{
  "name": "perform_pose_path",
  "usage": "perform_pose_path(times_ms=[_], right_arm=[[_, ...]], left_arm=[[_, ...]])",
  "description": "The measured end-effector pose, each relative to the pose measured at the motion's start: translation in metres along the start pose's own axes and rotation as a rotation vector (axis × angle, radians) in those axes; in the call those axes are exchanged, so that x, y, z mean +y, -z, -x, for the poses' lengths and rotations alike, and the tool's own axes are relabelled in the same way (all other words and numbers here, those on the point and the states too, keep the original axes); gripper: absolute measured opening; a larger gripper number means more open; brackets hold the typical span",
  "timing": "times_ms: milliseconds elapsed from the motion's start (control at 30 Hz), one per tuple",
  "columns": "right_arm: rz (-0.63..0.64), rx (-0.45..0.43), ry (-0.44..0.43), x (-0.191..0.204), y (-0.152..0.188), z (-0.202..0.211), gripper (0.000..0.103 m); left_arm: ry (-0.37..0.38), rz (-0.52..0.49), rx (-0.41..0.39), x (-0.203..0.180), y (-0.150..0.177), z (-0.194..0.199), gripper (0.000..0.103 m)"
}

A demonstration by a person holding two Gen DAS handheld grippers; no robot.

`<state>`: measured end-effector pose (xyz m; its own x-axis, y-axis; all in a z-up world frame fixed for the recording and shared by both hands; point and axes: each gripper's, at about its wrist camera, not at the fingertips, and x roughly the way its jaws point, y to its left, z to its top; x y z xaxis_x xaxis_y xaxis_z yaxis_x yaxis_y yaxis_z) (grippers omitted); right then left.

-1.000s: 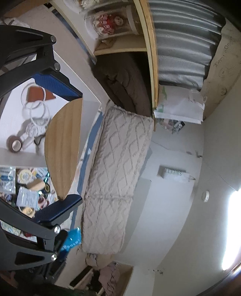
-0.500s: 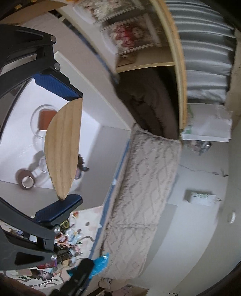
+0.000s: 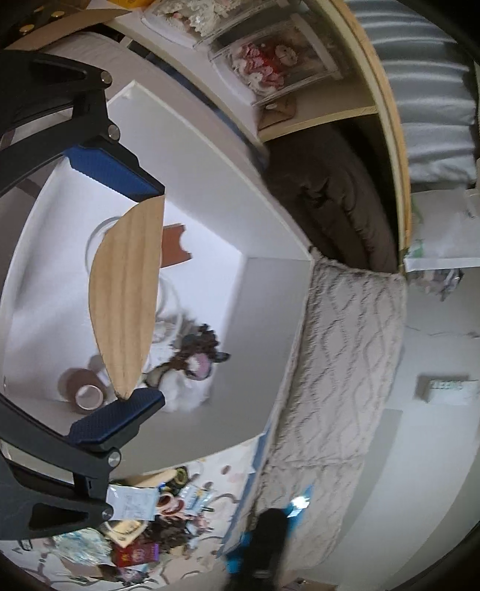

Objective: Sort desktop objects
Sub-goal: 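Carry the spatula and blue packet over the white shoebox with both grippers, then lower the spatula into the shoebox and open the left gripper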

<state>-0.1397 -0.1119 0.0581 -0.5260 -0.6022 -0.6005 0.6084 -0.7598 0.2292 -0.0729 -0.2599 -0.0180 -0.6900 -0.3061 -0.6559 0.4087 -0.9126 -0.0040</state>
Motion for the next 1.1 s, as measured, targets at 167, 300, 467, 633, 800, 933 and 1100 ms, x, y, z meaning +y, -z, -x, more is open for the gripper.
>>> perform_pose_path(times_ms=[167, 300, 467, 633, 800, 933, 1100], right_arm=[[0.017, 0.065, 0.007, 0.014, -0.009, -0.017, 0.057], [-0.036, 0.154, -0.045, 0.017, -0.012, -0.037, 0.057], [-0.043, 0.185, -0.031, 0.021, -0.013, -0.050, 0.057], [-0.061, 0.213, -0.028, 0.018, -0.012, -0.059, 0.057], [-0.057, 0.238, -0.019, 0.022, -0.010, -0.069, 0.057], [-0.059, 0.253, -0.023, 0.024, -0.006, -0.075, 0.057], [-0.081, 0.266, -0.035, 0.022, -0.004, -0.081, 0.057]], left_arm=[[0.002, -0.014, 0.024, 0.001, 0.002, -0.005, 0.101], [0.016, -0.021, 0.054, 0.002, 0.004, -0.011, 0.101], [0.005, -0.029, 0.074, 0.004, 0.005, -0.018, 0.101], [-0.009, -0.049, 0.099, 0.005, 0.008, -0.023, 0.101], [-0.017, -0.089, 0.116, -0.002, 0.011, -0.025, 0.103], [-0.015, -0.106, 0.116, -0.006, 0.013, -0.024, 0.103], [-0.013, -0.103, 0.101, -0.005, 0.012, -0.017, 0.103]])
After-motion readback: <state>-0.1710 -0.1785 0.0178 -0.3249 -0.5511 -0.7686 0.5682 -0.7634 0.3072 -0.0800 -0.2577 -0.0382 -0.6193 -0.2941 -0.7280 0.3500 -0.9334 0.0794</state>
